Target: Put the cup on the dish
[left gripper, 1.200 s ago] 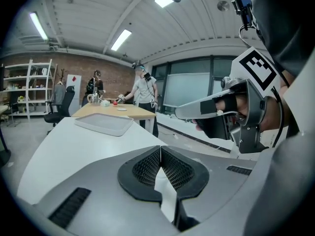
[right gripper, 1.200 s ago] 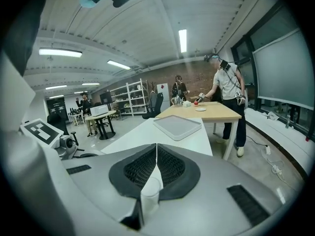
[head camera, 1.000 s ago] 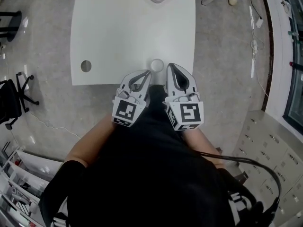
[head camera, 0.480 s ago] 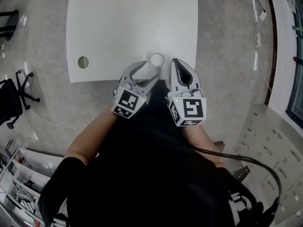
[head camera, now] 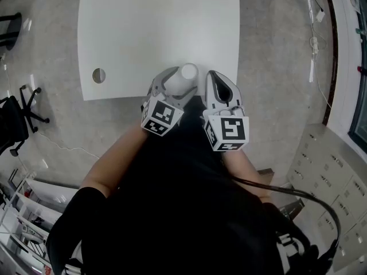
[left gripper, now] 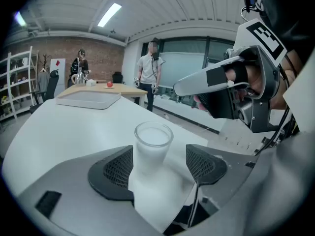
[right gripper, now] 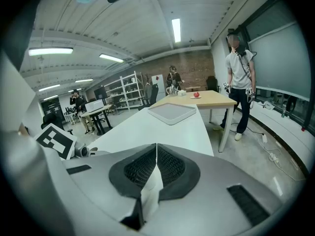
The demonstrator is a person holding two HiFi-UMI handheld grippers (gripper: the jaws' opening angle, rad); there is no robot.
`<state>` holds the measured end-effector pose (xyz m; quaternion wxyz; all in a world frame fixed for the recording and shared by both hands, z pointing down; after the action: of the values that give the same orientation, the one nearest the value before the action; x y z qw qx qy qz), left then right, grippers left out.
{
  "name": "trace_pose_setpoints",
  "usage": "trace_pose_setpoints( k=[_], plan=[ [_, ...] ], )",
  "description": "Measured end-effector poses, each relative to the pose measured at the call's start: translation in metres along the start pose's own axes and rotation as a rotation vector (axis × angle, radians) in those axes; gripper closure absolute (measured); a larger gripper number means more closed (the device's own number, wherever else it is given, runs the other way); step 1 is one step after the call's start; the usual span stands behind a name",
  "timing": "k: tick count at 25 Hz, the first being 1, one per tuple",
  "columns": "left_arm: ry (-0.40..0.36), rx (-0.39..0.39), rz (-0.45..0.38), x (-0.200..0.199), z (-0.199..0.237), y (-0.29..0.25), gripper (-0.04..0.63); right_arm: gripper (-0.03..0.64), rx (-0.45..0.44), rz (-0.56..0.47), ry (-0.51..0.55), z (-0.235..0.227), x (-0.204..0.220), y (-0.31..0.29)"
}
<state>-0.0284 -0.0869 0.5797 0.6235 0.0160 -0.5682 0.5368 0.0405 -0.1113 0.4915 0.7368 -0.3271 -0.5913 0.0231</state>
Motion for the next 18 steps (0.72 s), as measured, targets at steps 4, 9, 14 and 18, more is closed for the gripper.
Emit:
trace_pose_setpoints(
  k=[4,9,14,18],
  plan=[
    [-0.018,0.004,0.001,-0.003,0.000,-0.006,0.267,0.603,0.000,0.015,0.005,-0.003,0.007,-0.005],
    [-0.021,0.011,0.012,-0.007,0.001,-0.019,0.267,0.603,-0.004,0.025,0.003,-0.013,0.013,-0.009],
    [-0.031,0.003,0.005,-0.014,0.005,-0.025,0.267,0.603,-0.012,0.034,0.001,-0.013,0.015,-0.013],
    [-0.039,-0.012,-0.001,-0.016,0.004,-0.034,0.267,0.603,-0.012,0.035,-0.002,-0.023,0.018,-0.015]
  ],
)
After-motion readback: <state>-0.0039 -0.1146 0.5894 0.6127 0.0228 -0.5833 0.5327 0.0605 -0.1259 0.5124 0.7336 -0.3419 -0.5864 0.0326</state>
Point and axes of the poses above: the fingertips, and each gripper's own axes: y backward along the fingers, z to its left, x out of its underside, the point moved 2 cm from there along y, backward along the fingers, and after that the axes turned 15 degrees about y, right-handed, at the moved point
